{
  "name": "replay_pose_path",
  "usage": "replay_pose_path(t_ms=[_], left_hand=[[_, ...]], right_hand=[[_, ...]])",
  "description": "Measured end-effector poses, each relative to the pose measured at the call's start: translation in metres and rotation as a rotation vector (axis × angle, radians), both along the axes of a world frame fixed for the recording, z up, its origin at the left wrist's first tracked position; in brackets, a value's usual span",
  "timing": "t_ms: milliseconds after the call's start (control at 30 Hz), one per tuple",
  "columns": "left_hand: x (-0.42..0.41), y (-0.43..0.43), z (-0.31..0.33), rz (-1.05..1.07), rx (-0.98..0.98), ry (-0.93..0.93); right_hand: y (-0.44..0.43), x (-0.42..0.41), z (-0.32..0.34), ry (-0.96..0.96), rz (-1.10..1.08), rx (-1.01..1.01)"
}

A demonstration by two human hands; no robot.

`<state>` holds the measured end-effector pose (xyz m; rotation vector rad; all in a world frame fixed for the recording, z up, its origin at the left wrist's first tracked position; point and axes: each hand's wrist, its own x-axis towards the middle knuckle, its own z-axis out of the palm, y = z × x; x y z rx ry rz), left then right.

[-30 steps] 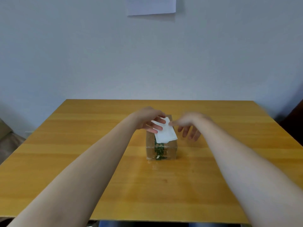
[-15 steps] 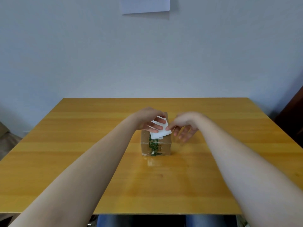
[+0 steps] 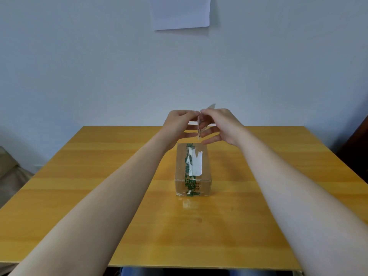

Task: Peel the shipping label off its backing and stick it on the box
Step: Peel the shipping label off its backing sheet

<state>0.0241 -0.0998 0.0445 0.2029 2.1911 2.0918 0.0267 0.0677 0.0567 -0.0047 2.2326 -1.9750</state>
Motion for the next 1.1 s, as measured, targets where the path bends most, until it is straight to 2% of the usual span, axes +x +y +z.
replay_pose_path(t_ms=[233,1100], left_hand=[[0.0026,-0.007,0.0083,0.007,0.112,-0.004],[0.0059,-0.0036,0.0108,0.062,0.077,-0.01]], right_hand=[[-0.0031,0.0028,0.0048,0.127,-0.026,-0.018],[-0.002,0.0085,0.0071,0.201,-0.063,0.032]])
